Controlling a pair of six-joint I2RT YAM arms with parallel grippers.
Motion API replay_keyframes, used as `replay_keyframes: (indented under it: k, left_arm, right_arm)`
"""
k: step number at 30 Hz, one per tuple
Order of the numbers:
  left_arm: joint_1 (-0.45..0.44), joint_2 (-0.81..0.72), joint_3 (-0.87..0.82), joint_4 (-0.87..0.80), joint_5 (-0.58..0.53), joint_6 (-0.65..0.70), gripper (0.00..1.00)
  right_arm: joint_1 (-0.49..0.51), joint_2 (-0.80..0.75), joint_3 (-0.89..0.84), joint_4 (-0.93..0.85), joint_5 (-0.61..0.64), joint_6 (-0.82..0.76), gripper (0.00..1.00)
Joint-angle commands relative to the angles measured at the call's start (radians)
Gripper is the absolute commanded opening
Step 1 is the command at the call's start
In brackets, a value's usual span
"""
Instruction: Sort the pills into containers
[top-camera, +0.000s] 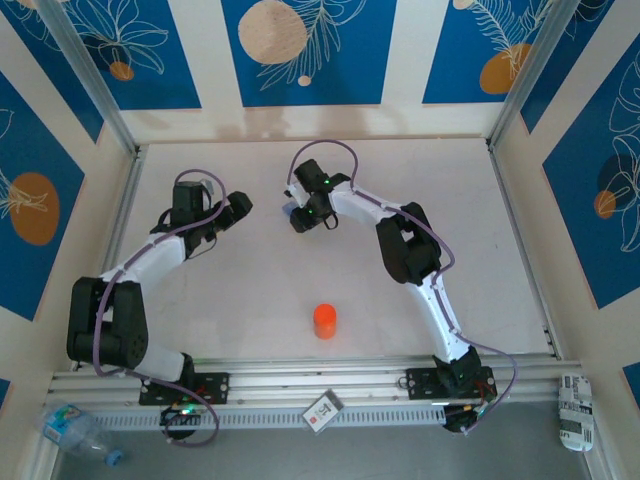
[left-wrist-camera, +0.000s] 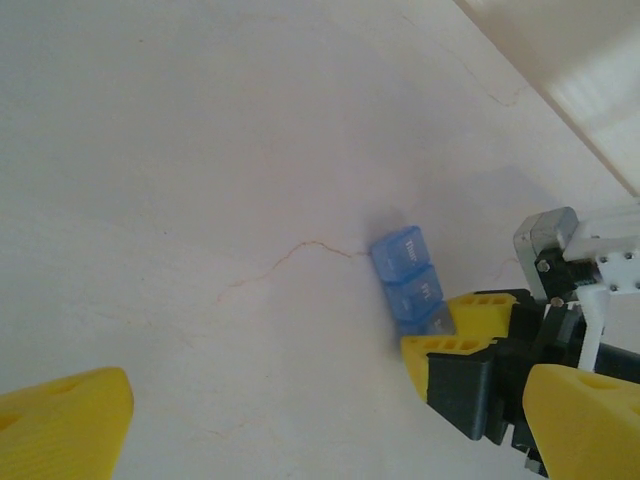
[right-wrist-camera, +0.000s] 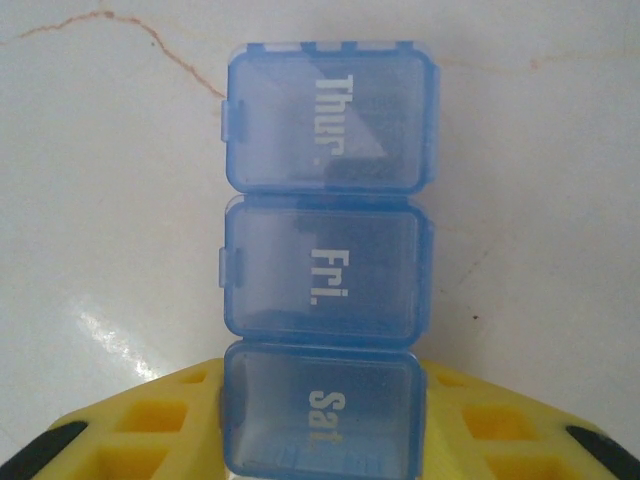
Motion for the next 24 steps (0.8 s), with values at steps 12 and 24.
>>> replay_keyframes:
  k: [12, 24]
  left_arm:
    - [-0.010, -0.053, -0.011, 0.266, 0.248, -0.095, 1.00]
    - [-0.048, -0.016, 0.011, 0.447, 0.345, -0.250, 1.00]
  right_arm:
    - [-0.027, -0.230, -0.127, 0.113, -0.203, 0.181, 0.30]
    - [0.009, -0.368, -0.186, 0.135, -0.238, 0.250, 0.30]
